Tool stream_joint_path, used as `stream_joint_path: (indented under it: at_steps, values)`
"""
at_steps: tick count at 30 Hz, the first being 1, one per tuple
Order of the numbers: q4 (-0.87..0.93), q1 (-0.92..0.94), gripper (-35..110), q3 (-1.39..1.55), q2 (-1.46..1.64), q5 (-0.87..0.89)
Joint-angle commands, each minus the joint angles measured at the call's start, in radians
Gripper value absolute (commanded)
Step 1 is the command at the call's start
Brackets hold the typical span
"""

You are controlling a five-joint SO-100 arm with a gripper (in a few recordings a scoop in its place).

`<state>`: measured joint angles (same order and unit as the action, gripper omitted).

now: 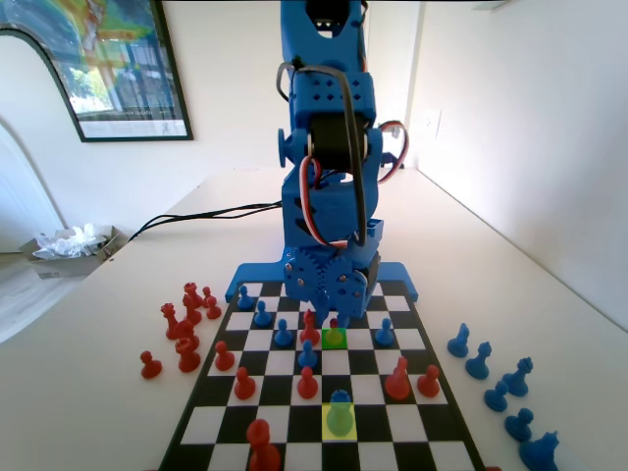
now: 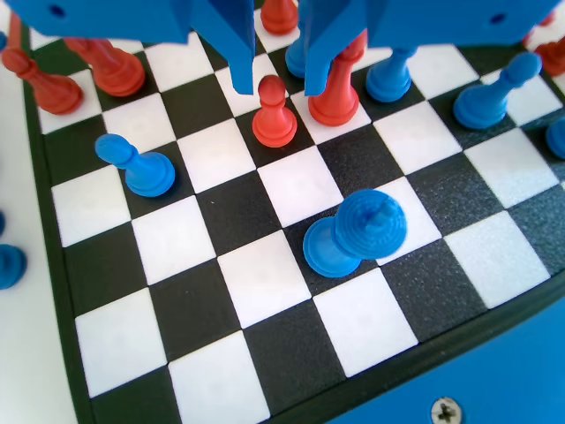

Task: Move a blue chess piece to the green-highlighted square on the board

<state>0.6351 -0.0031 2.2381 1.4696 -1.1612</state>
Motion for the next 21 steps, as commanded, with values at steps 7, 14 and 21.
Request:
stream_joint_path:
  at_steps: [7,14,21]
  values:
    - [-0.003,-0.015,9,-0.002,0.025,-0.008]
    - [-0.014,-0.026,9,0.015,0.023,-0.006]
    - [-0.020,-0.032,9,0.035,0.023,-0.011]
